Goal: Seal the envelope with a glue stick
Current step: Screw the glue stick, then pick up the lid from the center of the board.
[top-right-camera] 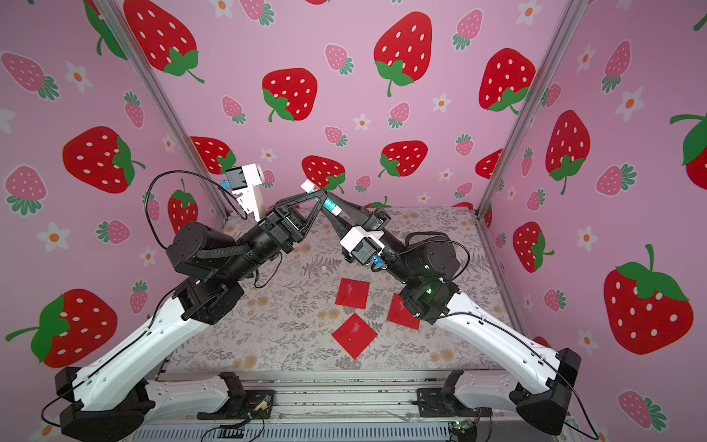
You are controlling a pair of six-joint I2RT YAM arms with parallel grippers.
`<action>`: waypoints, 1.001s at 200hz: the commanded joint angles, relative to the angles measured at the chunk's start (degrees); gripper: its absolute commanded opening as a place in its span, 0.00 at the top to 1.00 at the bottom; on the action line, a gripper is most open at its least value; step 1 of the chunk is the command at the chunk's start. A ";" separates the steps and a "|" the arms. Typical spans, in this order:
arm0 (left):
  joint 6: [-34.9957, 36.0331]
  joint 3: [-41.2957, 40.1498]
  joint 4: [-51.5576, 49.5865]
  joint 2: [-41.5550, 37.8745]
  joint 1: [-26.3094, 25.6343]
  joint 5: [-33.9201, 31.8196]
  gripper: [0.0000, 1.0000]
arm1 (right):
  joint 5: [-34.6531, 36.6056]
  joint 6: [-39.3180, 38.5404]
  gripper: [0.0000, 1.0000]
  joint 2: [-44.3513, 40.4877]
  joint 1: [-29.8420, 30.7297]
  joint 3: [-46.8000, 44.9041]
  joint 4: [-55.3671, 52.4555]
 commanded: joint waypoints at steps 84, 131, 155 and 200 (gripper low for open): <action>12.38 -0.04 -26.32 -4.20 3.29 -8.63 0.60 | 19.20 8.77 1.00 -6.15 -7.51 -4.85 -9.52; 16.18 2.37 -42.70 1.50 9.74 -10.41 0.58 | 15.35 24.46 1.00 -9.47 -17.62 -8.16 -23.25; 17.24 4.95 -51.34 7.63 12.83 -12.27 0.58 | 13.57 28.99 1.00 -10.51 -20.50 -11.07 -27.74; 16.99 5.05 -57.07 18.89 17.67 -12.25 0.55 | 13.01 32.31 1.00 -13.64 -22.17 -18.55 -29.95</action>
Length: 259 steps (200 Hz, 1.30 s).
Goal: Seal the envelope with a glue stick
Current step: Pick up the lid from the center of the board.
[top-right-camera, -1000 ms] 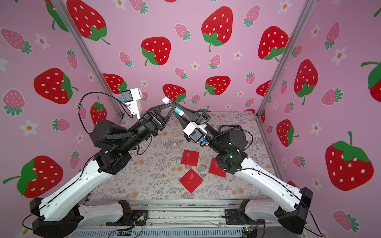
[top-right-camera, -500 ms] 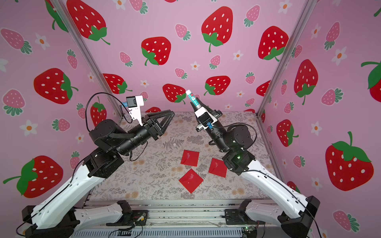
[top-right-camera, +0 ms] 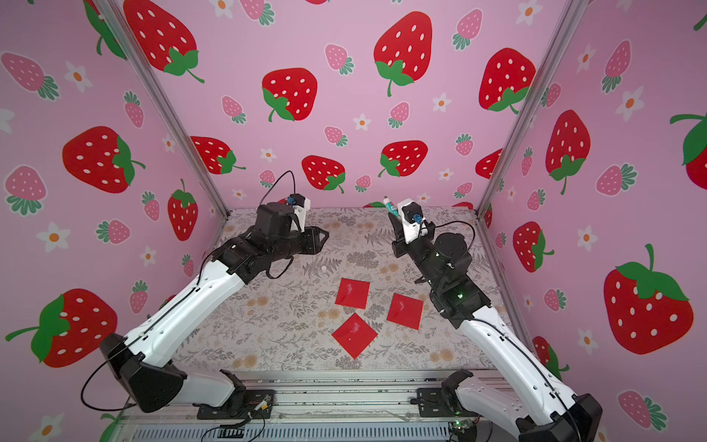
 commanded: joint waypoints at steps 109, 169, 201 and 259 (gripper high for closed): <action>-4.03 21.01 -23.78 38.92 5.77 -2.68 0.57 | -0.49 6.80 1.00 -4.08 -1.91 -7.76 -2.57; -4.98 27.78 -25.95 47.62 6.65 -3.95 0.57 | -0.49 6.95 1.00 -4.75 -2.55 -8.47 -3.31; -4.50 31.06 -27.92 50.90 6.92 -3.23 0.58 | -0.41 6.97 1.00 -5.09 -2.83 -8.73 -3.40; -4.12 32.62 -28.40 53.42 7.22 -4.37 0.62 | -0.75 6.97 1.00 -5.07 -3.27 -8.73 -3.67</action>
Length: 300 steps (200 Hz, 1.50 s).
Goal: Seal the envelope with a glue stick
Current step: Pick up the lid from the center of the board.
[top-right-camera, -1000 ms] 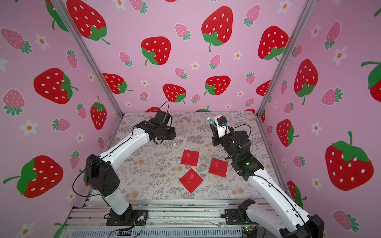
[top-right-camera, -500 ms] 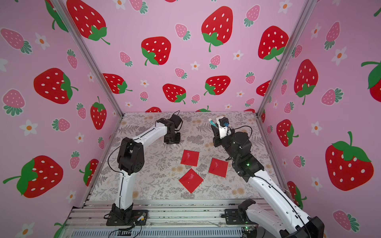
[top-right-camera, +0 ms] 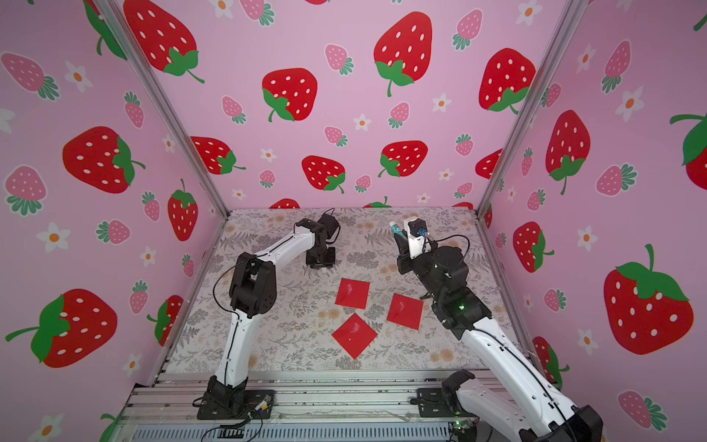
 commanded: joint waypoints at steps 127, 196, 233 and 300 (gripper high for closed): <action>0.74 4.33 -3.10 3.74 0.34 0.17 0.70 | -0.47 0.70 1.00 -1.62 -0.69 -0.52 -0.48; 0.88 4.12 -3.37 3.43 0.28 -0.35 0.73 | -0.56 0.92 1.00 -1.59 -0.78 -0.67 -0.74; 1.05 3.95 -3.37 2.04 0.31 -0.59 0.79 | -0.74 1.05 1.00 -1.59 -0.82 -0.50 -0.87; 3.36 -2.69 2.76 -10.90 -1.03 1.59 0.93 | -3.25 2.79 1.00 -3.54 -0.78 0.90 -2.05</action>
